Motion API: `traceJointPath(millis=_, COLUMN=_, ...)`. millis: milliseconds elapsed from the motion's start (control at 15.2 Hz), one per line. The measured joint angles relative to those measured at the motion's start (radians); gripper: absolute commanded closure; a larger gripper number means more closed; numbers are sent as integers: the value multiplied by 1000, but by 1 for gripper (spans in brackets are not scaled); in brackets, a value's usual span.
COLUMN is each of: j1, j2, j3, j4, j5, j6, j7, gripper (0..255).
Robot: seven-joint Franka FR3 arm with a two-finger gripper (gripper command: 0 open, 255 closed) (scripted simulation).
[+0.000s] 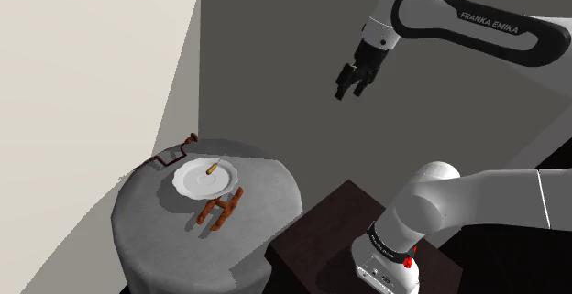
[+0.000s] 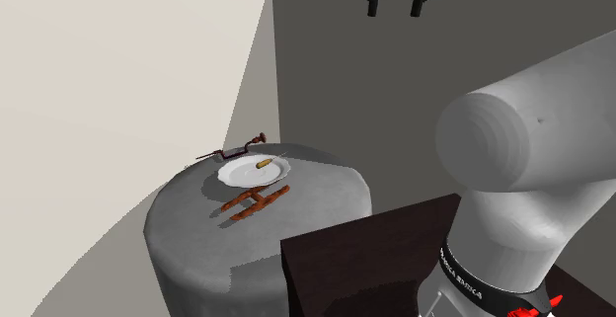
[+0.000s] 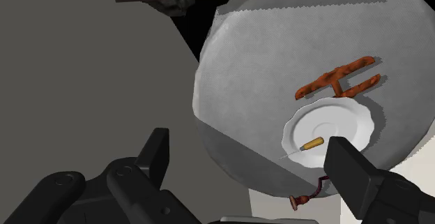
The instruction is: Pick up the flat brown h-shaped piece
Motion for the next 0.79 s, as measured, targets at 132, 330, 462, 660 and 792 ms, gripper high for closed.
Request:
traceJointPath(millis=132, j1=0, j2=-4, j3=6, j4=-16, j5=5, j6=11, j7=12, gripper=0)
traceJointPath(millis=330, j1=3, j2=1, j3=42, j4=-84, j5=35, j6=77, j7=75, gripper=0)
traceJointPath(millis=462, j1=3, j2=9, j3=63, j4=-133, j5=55, j6=130, j7=116, gripper=0)
traceJointPath(millis=660, j1=10, j2=38, j3=106, j4=-198, j5=92, j6=219, j7=188, gripper=0)
traceJointPath(millis=792, j1=13, j2=69, j3=130, j4=-233, j5=114, j6=282, j7=230, gripper=0)
